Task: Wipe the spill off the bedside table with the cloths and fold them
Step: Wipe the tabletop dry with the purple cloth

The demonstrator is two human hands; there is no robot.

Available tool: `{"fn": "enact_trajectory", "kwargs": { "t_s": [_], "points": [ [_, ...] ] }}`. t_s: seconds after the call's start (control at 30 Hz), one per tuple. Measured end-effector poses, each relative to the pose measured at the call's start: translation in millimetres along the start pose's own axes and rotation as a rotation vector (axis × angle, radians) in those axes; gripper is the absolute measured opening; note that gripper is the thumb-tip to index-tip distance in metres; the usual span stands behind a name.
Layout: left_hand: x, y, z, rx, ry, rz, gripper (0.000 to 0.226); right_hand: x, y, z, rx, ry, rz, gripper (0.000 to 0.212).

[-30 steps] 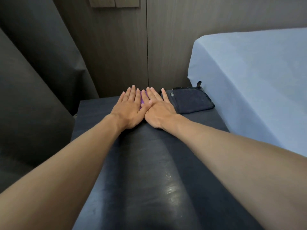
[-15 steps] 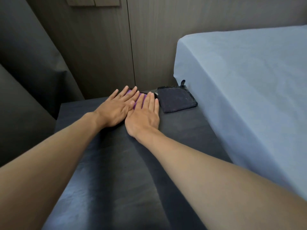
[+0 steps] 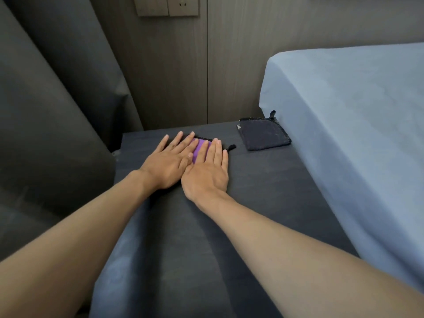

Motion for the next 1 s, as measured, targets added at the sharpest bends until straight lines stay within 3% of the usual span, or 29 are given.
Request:
{"fn": "enact_trajectory", "kwargs": {
  "t_s": [0.37, 0.67, 0.87, 1.0],
  "points": [
    [90.6, -11.7, -51.3, -0.043, -0.401, 0.017, 0.056, 18.6, 19.1, -76.0, -0.034, -0.403, -0.068, 0.060],
    [121.9, -6.6, -21.6, -0.013, -0.891, 0.106, 0.058, 9.4, 15.6, -80.2, 0.041, -0.939, -0.076, 0.057],
    [129.6, -1.1, 6.1, -0.025, -0.999, 0.187, 0.064, 10.8, 9.4, -65.2, 0.055, -1.160, -0.085, 0.058],
    [121.5, 1.6, 24.3, -0.004, -1.017, 0.206, 0.067, 8.3, 5.5, -46.3, 0.065, -1.188, -0.101, 0.056]
  ]
}}
Point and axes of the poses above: each hand's wrist, its own x-axis away from the middle knuckle, its own y-axis out of the palm, z = x × y, the point moved 5 cm from there along -x, towards the middle knuckle, and after that the axes turned 8 degrees about z, right-handed, at the moved point
